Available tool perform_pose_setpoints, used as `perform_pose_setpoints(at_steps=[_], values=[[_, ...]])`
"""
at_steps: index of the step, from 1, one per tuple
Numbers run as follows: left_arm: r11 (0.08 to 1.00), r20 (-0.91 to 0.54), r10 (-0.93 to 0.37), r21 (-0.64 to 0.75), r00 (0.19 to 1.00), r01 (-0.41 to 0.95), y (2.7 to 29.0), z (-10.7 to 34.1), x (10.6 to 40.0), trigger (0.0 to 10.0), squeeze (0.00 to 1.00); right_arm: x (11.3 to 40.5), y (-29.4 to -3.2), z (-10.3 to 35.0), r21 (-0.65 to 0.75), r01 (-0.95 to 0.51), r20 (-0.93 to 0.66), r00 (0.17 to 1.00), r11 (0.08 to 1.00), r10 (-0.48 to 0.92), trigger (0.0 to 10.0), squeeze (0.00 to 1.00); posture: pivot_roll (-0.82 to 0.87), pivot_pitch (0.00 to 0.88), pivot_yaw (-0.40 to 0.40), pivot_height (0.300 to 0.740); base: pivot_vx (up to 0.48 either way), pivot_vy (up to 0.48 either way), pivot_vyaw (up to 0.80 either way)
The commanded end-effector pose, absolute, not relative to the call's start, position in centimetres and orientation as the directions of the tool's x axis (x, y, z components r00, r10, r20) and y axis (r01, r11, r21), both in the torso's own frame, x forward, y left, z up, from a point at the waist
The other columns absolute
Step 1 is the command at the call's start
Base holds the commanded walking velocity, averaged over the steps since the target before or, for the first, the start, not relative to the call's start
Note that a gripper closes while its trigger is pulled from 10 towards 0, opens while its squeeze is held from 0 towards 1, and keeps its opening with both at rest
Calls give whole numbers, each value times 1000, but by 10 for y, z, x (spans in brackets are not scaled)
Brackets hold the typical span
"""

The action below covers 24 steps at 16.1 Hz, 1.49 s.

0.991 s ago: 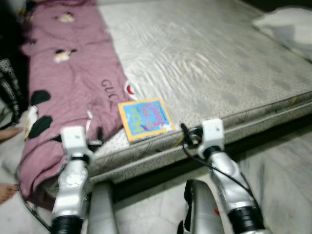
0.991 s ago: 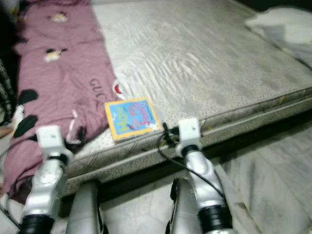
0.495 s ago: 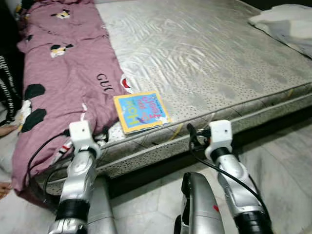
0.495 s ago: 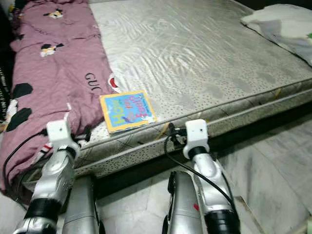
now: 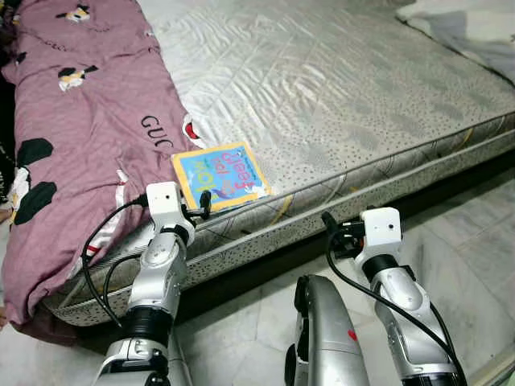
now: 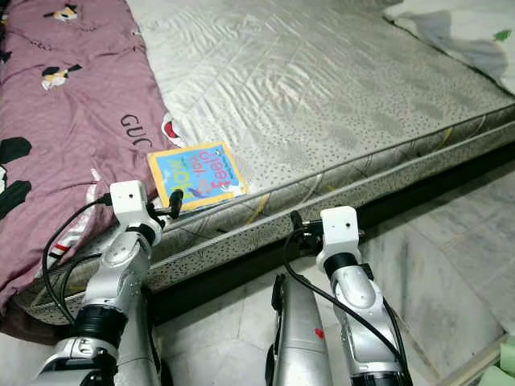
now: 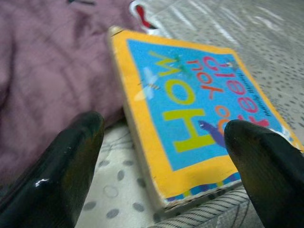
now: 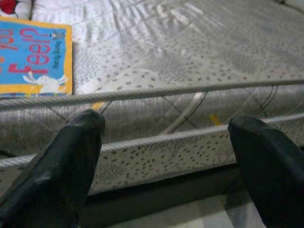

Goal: Clean up the room

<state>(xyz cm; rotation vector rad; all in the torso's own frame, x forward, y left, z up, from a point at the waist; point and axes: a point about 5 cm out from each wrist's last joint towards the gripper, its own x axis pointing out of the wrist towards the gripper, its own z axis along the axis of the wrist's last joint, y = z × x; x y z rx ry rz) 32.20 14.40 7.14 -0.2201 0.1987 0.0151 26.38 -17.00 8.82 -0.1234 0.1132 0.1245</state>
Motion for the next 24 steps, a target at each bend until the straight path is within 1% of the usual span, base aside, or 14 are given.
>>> perform_pose_setpoints(at_steps=[1,3,5,8,10,12,14,17,19,20,22,24], values=[[966,-218,49,-239,975,-102,154,65,315,10000,0,262,-169,92,-114,-135,-118,986,984,122,10000,0,-107,135,-28,505,0,0,0],[954,-231,78,-264,970,-140,160,59,310,10000,0,263,-169,92,-116,-139,-124,984,983,124,10000,0,-107,142,-35,505,0,0,0],[952,-228,75,-273,971,-138,165,60,310,10000,0,262,-172,92,-121,-138,-129,984,983,122,10000,0,-109,144,-38,505,0,0,0],[940,-246,56,-313,968,-134,178,60,322,10000,0,257,-174,101,-123,-125,-122,986,984,110,10000,0,-137,162,-39,505,0,0,0],[934,-247,50,-331,968,-133,182,63,330,10000,0,242,-180,107,-129,-120,-128,986,984,103,10000,0,-170,191,-42,505,0,0,0],[911,-274,15,-393,962,-127,178,62,336,10000,0,228,-187,106,-144,-107,-159,984,984,84,10000,0,-203,211,-49,505,0,0,0],[903,-286,-24,-417,958,-103,173,60,340,10000,0,222,-189,109,-149,-101,-169,983,984,75,10000,0,-237,231,-58,505,0,0,0],[893,-249,-116,-451,961,-9,152,75,355,10000,0,216,-192,115,-155,-100,-182,981,983,71,10000,0,-251,243,-69,505,0,0,0],[892,-211,-140,-452,967,30,142,84,361,10000,0,216,-191,115,-156,-105,-192,979,982,74,10000,0,-245,245,-69,505,0,0,0],[891,-205,-146,-453,968,38,139,85,361,10000,0,217,-190,115,-155,-105,-193,978,982,75,10000,0,-245,245,-69,505,0,0,0],[894,-174,-111,-448,978,22,140,83,357,10000,0,220,-188,116,-152,-108,-193,978,982,77,10000,0,-232,245,-68,505,0,0,0],[882,-115,-79,-470,990,16,143,85,352,10000,0,220,-186,116,-150,-110,-194,978,983,80,10000,0,-224,237,-67,505,0,0,0]])
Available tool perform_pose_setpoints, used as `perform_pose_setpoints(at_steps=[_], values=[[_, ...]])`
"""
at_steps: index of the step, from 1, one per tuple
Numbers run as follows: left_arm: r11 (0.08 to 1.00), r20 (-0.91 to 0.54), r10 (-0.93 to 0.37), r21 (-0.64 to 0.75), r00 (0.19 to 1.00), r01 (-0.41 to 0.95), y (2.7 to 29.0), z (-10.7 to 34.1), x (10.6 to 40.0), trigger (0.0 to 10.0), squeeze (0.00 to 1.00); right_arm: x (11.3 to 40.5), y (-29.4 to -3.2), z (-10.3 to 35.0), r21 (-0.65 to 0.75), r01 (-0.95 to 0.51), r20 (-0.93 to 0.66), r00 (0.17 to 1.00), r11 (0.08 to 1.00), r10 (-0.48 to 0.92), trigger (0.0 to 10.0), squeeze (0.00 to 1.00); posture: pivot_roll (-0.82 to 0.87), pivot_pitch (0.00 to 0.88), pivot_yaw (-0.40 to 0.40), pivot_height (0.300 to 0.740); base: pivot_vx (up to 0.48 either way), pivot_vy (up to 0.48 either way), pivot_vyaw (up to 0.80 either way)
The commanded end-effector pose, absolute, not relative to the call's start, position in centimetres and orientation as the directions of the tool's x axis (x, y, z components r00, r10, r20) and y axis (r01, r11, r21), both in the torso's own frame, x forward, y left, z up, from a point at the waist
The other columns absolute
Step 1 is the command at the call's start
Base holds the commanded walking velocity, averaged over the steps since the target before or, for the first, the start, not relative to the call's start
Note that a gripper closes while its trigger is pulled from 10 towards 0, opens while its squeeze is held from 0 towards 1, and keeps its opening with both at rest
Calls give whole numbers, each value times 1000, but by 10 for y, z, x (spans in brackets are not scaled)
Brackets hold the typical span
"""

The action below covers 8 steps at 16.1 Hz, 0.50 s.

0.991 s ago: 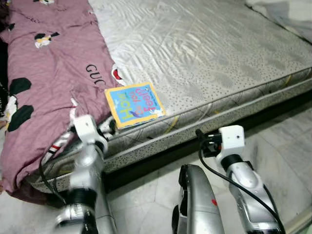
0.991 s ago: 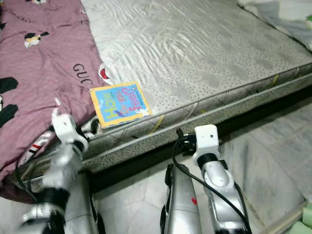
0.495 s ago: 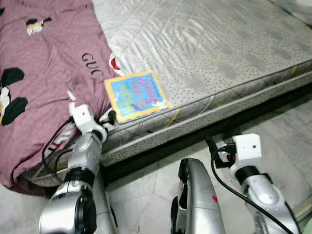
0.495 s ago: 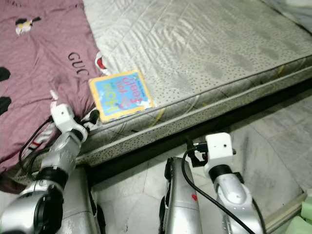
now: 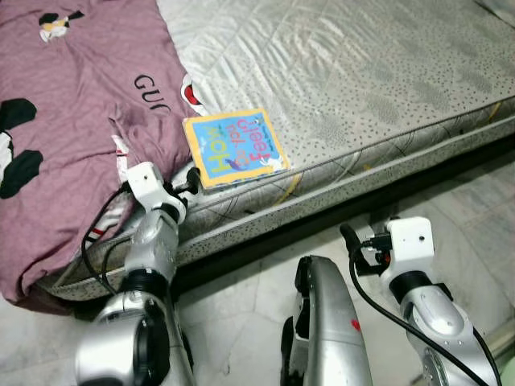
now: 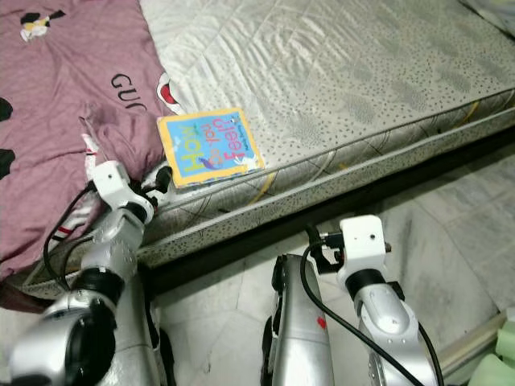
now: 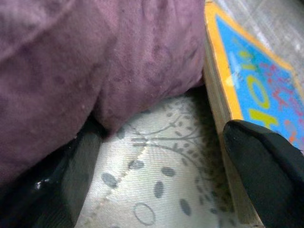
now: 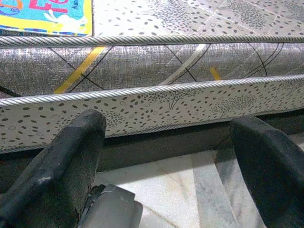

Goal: Clean up the room

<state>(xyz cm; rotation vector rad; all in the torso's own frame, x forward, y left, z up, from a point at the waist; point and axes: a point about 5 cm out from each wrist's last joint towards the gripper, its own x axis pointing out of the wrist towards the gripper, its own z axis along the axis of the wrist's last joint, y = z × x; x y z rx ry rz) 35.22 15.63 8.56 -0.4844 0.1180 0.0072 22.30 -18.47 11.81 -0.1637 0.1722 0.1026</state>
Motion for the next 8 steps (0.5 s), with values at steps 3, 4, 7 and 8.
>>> perform_pose_setpoints(at_steps=[3,4,7,8], values=[[876,18,-80,-477,997,79,142,97,344,10000,0,222,-186,115,-149,-107,-189,979,983,78,10000,0,-214,227,-61,505,0,0,0],[873,21,-98,-479,995,96,140,96,341,10000,0,224,-185,115,-149,-104,-187,979,983,76,10000,0,-207,223,-59,505,0,0,0],[870,-5,-128,-481,992,110,139,93,339,10000,0,227,-183,114,-144,-104,-182,980,984,77,10000,0,-198,218,-55,505,0,0,0],[863,-51,-145,-495,988,101,138,87,339,10000,0,227,-182,114,-143,-105,-181,980,984,78,10000,0,-200,217,-53,505,0,0,0]])
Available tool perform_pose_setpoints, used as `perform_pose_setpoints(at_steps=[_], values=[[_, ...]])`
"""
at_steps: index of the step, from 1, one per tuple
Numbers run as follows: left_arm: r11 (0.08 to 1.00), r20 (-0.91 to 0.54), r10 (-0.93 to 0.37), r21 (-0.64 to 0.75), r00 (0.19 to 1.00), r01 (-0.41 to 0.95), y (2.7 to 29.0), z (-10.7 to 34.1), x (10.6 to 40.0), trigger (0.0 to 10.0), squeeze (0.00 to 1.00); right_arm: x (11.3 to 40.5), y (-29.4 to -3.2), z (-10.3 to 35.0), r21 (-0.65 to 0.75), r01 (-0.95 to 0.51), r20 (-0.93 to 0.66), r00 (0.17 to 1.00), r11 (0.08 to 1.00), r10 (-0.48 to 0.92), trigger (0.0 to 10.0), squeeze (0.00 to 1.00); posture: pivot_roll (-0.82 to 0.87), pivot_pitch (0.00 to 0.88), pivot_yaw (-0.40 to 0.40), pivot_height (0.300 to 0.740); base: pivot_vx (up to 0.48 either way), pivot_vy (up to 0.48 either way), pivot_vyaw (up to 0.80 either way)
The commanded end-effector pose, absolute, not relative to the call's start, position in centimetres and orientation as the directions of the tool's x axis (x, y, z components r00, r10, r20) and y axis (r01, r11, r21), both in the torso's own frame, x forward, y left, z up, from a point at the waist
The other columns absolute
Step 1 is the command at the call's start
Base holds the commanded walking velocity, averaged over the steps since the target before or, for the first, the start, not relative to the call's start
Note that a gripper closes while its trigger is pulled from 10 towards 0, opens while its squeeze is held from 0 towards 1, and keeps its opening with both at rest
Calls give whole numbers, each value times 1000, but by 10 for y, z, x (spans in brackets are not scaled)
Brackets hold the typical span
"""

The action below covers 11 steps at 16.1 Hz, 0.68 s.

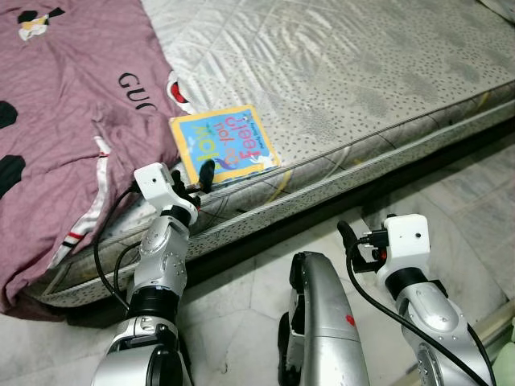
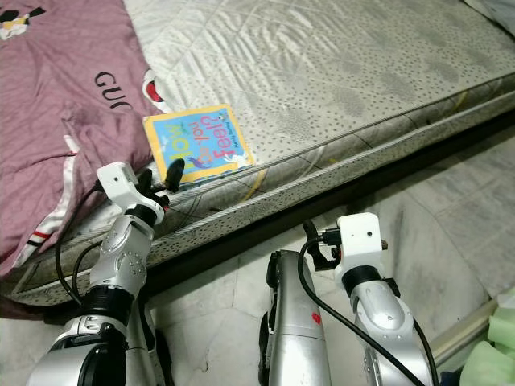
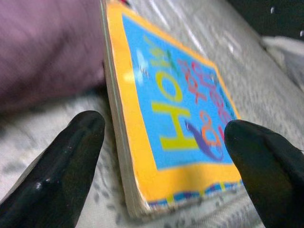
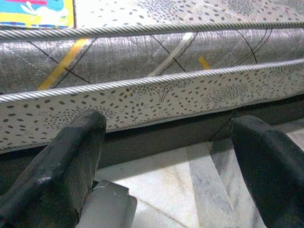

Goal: Clean up the room

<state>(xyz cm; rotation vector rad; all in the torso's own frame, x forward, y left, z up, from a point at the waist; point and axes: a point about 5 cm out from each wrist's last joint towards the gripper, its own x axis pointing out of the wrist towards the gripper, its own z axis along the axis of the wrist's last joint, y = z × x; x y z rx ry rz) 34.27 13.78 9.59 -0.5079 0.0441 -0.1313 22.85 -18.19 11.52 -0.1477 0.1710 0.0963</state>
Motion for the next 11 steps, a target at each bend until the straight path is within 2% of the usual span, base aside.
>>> perform_pose_setpoints(at_steps=[1,4,10,11], values=[[853,-87,-154,-514,984,88,138,83,340,10000,0,229,-182,114,-141,-104,-179,981,984,78,10000,0,-203,217,-53,505,0,0,0],[786,-136,-190,-614,972,67,133,77,344,10000,0,231,-187,115,-148,-91,-171,983,985,65,10000,0,-214,214,-49,505,0,0,0],[729,-154,-295,-675,943,117,130,88,360,10000,0,232,-187,116,-155,-87,-166,984,984,61,10000,0,-222,206,-54,505,0,0,0],[696,-136,-319,-705,938,134,127,93,364,10000,0,233,-187,116,-154,-86,-163,985,984,60,10000,0,-223,204,-53,505,0,0,0]])
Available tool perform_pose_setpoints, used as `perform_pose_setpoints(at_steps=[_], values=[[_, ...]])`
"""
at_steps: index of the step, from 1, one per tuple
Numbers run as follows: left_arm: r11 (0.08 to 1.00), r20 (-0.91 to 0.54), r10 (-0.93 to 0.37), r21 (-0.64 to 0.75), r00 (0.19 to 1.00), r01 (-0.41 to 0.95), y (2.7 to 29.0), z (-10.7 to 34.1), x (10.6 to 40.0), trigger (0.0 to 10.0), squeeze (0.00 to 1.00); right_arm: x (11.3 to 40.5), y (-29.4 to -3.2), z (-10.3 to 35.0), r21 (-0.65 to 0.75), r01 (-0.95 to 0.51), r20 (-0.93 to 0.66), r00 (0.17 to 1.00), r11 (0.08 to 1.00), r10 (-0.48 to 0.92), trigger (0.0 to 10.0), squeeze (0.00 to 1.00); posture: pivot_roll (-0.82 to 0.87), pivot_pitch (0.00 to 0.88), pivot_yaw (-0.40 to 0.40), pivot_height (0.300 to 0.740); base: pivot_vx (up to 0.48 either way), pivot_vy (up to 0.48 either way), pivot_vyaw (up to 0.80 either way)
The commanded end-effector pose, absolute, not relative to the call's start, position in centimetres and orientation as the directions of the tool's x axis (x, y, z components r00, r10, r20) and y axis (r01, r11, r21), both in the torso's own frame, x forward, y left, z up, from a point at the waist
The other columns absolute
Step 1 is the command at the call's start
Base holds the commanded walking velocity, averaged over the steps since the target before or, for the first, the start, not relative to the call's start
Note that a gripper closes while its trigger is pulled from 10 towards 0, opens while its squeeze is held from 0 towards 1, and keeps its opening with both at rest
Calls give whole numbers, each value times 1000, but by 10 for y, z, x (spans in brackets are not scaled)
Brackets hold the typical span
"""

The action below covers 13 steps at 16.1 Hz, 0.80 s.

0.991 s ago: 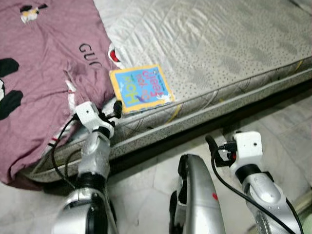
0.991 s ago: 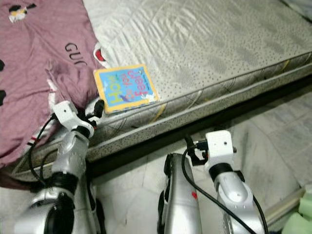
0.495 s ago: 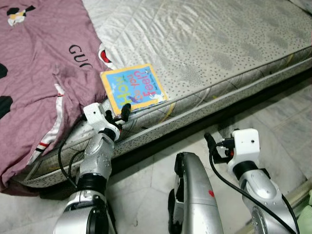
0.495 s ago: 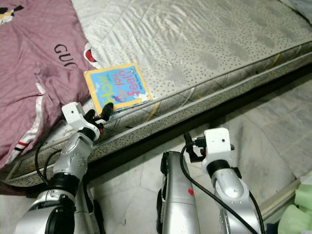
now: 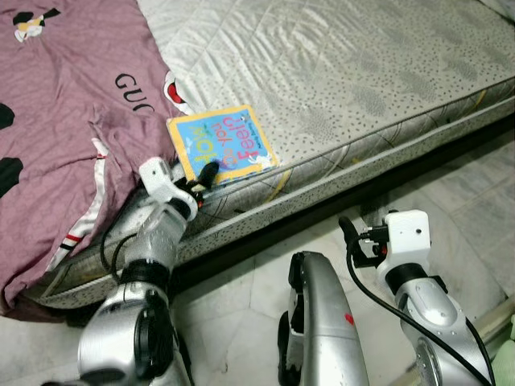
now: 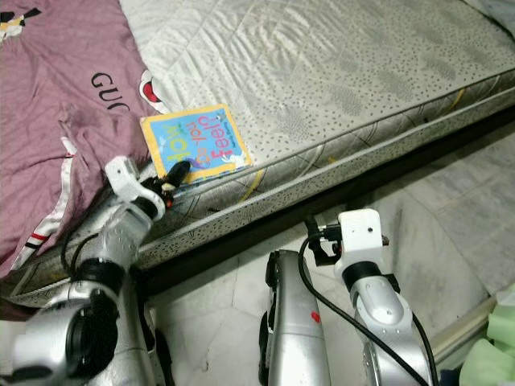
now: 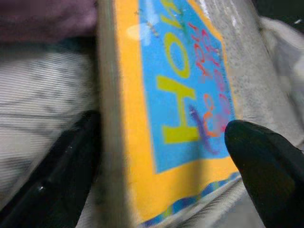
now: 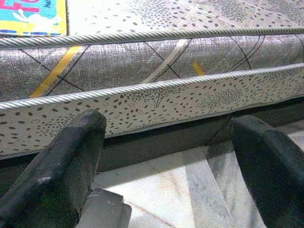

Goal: Clean up the room

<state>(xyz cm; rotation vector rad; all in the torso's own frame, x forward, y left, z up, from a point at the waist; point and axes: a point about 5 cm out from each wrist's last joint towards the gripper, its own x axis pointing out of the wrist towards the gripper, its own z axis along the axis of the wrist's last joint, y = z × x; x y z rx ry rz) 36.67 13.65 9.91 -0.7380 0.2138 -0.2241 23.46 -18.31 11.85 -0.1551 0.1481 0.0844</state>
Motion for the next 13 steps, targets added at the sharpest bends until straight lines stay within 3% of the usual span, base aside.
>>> perform_pose_setpoints(at_steps=[1,2,3,6,13], values=[[661,-118,-349,-734,930,155,123,97,367,10000,0,234,-186,116,-153,-87,-161,985,984,62,10000,0,-224,200,-53,505,0,0,0],[611,-90,-371,-773,924,170,120,101,369,10000,0,235,-186,116,-154,-87,-159,985,984,62,10000,0,-227,197,-52,505,0,0,0],[549,-54,-402,-813,914,193,115,105,371,0,0,236,-186,117,-154,-86,-156,986,984,61,10000,0,-229,194,-50,505,0,0,0],[451,4,-472,-858,882,245,100,113,373,0,0,238,-188,118,-160,-75,-148,988,984,52,10000,0,-236,179,-39,505,0,0,0],[466,34,-399,-853,916,235,114,118,378,0,0,244,-186,116,-160,-74,-138,989,984,52,10000,0,-220,157,-39,505,0,0,0]])
